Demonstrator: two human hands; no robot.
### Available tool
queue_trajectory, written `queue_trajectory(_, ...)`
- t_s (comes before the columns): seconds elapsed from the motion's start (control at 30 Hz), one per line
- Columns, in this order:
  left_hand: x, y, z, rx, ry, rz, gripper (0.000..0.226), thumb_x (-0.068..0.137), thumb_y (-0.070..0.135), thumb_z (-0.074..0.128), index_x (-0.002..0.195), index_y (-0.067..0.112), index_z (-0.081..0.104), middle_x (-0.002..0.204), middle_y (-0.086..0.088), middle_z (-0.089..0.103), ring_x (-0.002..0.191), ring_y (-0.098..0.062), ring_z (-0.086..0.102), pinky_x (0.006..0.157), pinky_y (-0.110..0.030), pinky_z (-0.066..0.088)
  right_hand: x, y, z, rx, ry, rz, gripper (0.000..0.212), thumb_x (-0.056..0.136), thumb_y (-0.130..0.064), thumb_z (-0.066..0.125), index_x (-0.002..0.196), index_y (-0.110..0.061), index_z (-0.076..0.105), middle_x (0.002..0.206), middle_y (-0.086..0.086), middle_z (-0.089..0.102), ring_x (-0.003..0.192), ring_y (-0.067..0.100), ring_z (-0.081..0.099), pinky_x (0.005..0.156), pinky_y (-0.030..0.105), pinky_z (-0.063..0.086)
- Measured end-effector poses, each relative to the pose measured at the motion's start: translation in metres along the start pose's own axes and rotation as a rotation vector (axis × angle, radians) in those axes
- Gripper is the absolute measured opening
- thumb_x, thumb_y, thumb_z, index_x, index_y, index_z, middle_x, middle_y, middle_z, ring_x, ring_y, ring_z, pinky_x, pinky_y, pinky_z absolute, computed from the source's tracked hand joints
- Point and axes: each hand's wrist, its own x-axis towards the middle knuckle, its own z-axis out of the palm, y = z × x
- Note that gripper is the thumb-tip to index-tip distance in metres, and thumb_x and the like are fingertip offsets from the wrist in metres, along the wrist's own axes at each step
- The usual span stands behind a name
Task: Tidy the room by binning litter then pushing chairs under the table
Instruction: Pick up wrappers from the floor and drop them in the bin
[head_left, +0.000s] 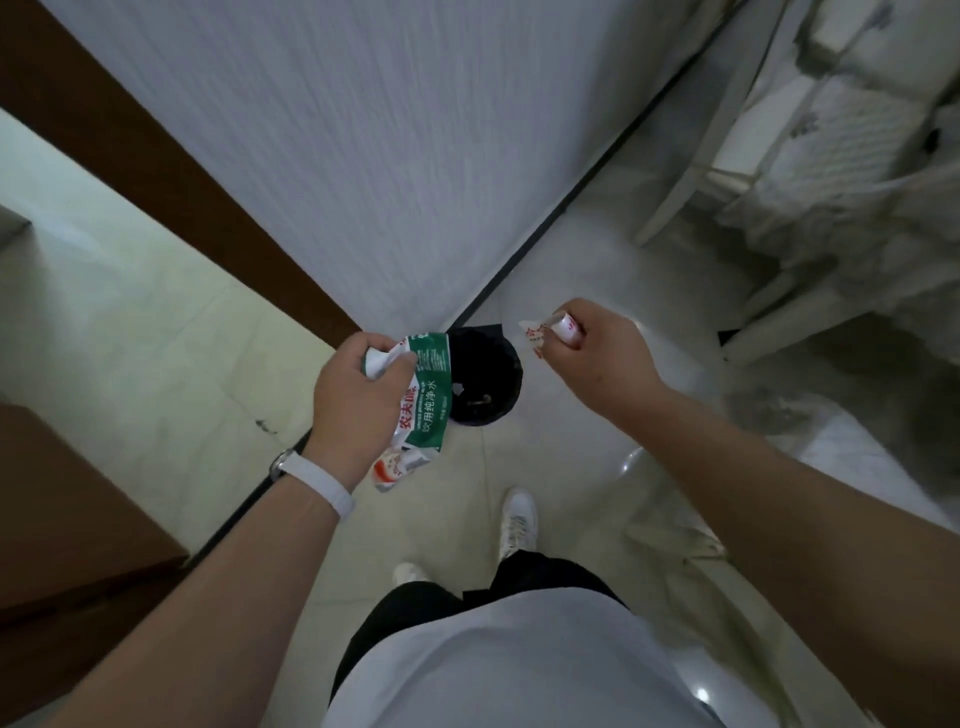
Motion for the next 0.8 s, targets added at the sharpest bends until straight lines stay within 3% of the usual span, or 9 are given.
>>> queue_trajectory(0.2, 0.056, 0.002, 0.018, 0.024, -0.152, 0.025, 0.006, 0.09, 0.021, 0.067, 0.09, 0.017, 0.062, 0.086, -0.002, 0.067, 0.074, -0.014, 0.068, 0.052, -0.022, 0.053, 0.02, 0.011, 0.018, 0.017, 0.036, 0.126, 0.013, 0.088, -0.031, 0.064, 0.082, -0.019, 0.061, 0.073, -0.002, 0.063, 0.069, 0.017, 0.06, 0.062, 0.034, 0.051)
queue_trajectory(0.3, 0.083, -0.003, 0.027, 0.071, -0.275, 0.046, 0.006, 0.092, 0.022, 0.065, 0.089, 0.024, 0.061, 0.088, -0.002, 0.067, 0.079, -0.022, 0.068, 0.06, -0.035, 0.058, 0.023, 0.012, 0.032, 0.014, 0.064, 0.199, 0.013, 0.088, -0.029, 0.062, 0.081, -0.018, 0.06, 0.072, -0.002, 0.062, 0.069, 0.017, 0.059, 0.061, 0.031, 0.047)
queue_trajectory(0.47, 0.137, -0.022, 0.032, 0.136, -0.437, 0.083, 0.012, 0.094, 0.023, 0.063, 0.084, 0.028, 0.057, 0.084, 0.006, 0.063, 0.073, -0.008, 0.063, 0.052, -0.021, 0.051, 0.038, 0.005, 0.062, -0.029, 0.135, 0.353, 0.017, 0.089, -0.03, 0.063, 0.082, -0.014, 0.06, 0.073, -0.001, 0.062, 0.069, 0.016, 0.057, 0.059, 0.028, 0.043)
queue_trajectory(0.6, 0.186, -0.044, 0.04, 0.148, -0.496, 0.102, 0.009, 0.094, 0.022, 0.063, 0.092, 0.013, 0.06, 0.08, 0.003, 0.062, 0.063, 0.004, 0.059, 0.049, -0.011, 0.044, 0.048, -0.001, 0.091, -0.024, 0.179, 0.435, 0.017, 0.09, -0.031, 0.064, 0.082, -0.017, 0.059, 0.073, -0.003, 0.061, 0.069, 0.013, 0.057, 0.06, 0.027, 0.044)
queue_trajectory(0.8, 0.235, -0.081, 0.069, 0.173, -0.478, 0.109, 0.014, 0.094, 0.028, 0.062, 0.091, 0.014, 0.059, 0.078, 0.004, 0.06, 0.066, -0.004, 0.055, 0.059, -0.024, 0.046, 0.076, 0.017, 0.132, -0.027, 0.164, 0.496, 0.016, 0.091, -0.033, 0.062, 0.086, -0.018, 0.061, 0.075, -0.004, 0.061, 0.069, 0.011, 0.057, 0.058, 0.026, 0.043)
